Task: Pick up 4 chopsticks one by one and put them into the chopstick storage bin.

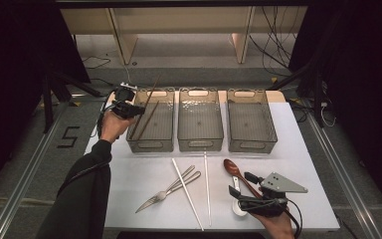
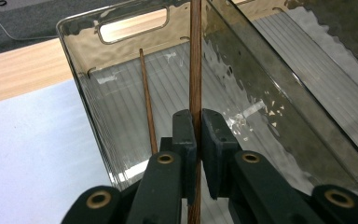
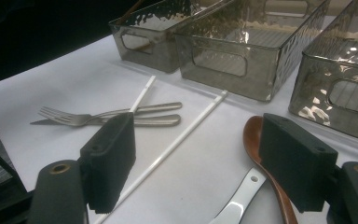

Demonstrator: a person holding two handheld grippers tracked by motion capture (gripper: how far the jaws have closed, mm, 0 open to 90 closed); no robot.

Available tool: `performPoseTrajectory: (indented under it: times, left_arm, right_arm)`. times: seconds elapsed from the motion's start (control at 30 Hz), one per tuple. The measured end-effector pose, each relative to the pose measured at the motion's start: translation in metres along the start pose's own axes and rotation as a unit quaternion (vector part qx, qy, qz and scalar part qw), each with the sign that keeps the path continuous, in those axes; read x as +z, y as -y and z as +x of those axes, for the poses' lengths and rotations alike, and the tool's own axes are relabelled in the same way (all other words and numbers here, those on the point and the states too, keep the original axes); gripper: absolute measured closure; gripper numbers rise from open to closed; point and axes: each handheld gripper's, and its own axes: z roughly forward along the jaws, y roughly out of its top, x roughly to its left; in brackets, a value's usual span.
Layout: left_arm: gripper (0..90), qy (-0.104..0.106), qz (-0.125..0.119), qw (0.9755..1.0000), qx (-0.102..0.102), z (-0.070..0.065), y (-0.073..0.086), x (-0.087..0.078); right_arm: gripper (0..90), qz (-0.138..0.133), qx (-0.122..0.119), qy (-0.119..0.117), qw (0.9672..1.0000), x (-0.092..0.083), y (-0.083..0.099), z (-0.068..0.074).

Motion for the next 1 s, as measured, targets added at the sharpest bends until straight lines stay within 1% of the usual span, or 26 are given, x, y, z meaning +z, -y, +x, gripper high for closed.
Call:
performPoseTrajectory:
  times: [0.07, 0.1, 0.17, 0.27, 0.33, 0.37, 0.43, 0.47, 0.5, 0.57, 0.63, 0.7, 0.73, 0.8, 0.87, 1.0]
  left_arm:
    - [83.8, 0.001, -0.001, 1.0000, -0.005, 0.000, 0.002, 0.002]
    - [83.8, -0.001, 0.003, 1.0000, -0.004, 0.001, 0.003, 0.003]
    - [83.8, -0.003, 0.003, 1.0000, -0.008, 0.001, 0.005, 0.005]
    - [83.2, -0.006, 0.003, 0.9998, -0.016, 0.001, 0.007, 0.008]
    - [82.1, -0.014, 0.005, 0.9997, -0.019, 0.001, 0.008, 0.008]
    - [78.5, -0.014, 0.003, 0.9996, -0.026, 0.002, 0.008, 0.007]
    - [69.4, -0.002, 0.001, 0.9994, -0.035, 0.003, 0.009, 0.003]
    - [67.0, 0.004, 0.001, 0.9994, -0.034, 0.003, 0.009, 0.001]
    - [67.0, 0.005, 0.003, 0.9994, -0.035, 0.002, 0.010, -0.001]
    - [59.8, 0.014, 0.002, 0.9990, -0.043, 0.001, 0.011, -0.006]
    - [55.4, 0.032, -0.006, 0.9980, -0.055, 0.000, 0.014, -0.013]
    - [49.7, 0.039, -0.011, 0.9976, -0.056, -0.002, 0.017, -0.021]
    - [47.3, 0.043, -0.015, 0.9972, -0.060, -0.003, 0.018, -0.025]
    - [41.9, 0.057, -0.020, 0.9961, -0.065, -0.005, 0.023, -0.033]
    - [39.1, 0.068, -0.027, 0.9953, -0.064, -0.008, 0.027, -0.041]
    - [33.0, 0.078, -0.042, 0.9941, -0.063, -0.013, 0.039, -0.056]
  right_arm:
    - [28.3, 0.000, -0.001, 0.000, 1.0000, 0.000, 0.000, 0.000]
    - [28.3, 0.000, -0.002, 0.000, 1.0000, 0.001, 0.000, 0.000]
    - [28.3, 0.000, -0.001, 0.000, 1.0000, 0.001, 0.000, 0.000]
    - [28.3, 0.000, -0.001, 0.000, 1.0000, 0.000, 0.000, 0.000]
    - [28.3, 0.000, -0.001, 0.001, 1.0000, 0.000, 0.000, 0.001]
    - [28.3, -0.001, -0.001, 0.000, 1.0000, 0.000, 0.000, 0.001]
    - [28.3, 0.000, -0.001, 0.001, 1.0000, -0.001, 0.000, 0.000]
    - [28.3, 0.000, 0.000, 0.002, 1.0000, -0.001, 0.000, 0.000]
    - [28.3, 0.000, 0.000, 0.002, 1.0000, -0.001, 0.000, 0.000]
    - [28.3, 0.000, 0.000, 0.002, 1.0000, -0.001, 0.000, 0.000]
    - [28.3, 0.001, -0.001, 0.003, 1.0000, 0.000, 0.000, 0.001]
    - [28.3, 0.004, -0.001, 0.003, 1.0000, 0.001, 0.000, 0.002]
    - [28.3, 0.005, -0.001, 0.003, 1.0000, 0.001, 0.000, 0.002]
    - [28.3, 0.009, -0.001, 0.004, 0.9999, 0.002, -0.001, 0.003]
    - [28.3, 0.011, -0.002, 0.004, 0.9999, 0.002, -0.001, 0.003]
    - [28.3, 0.021, 0.001, 0.007, 0.9998, 0.003, -0.002, 0.004]
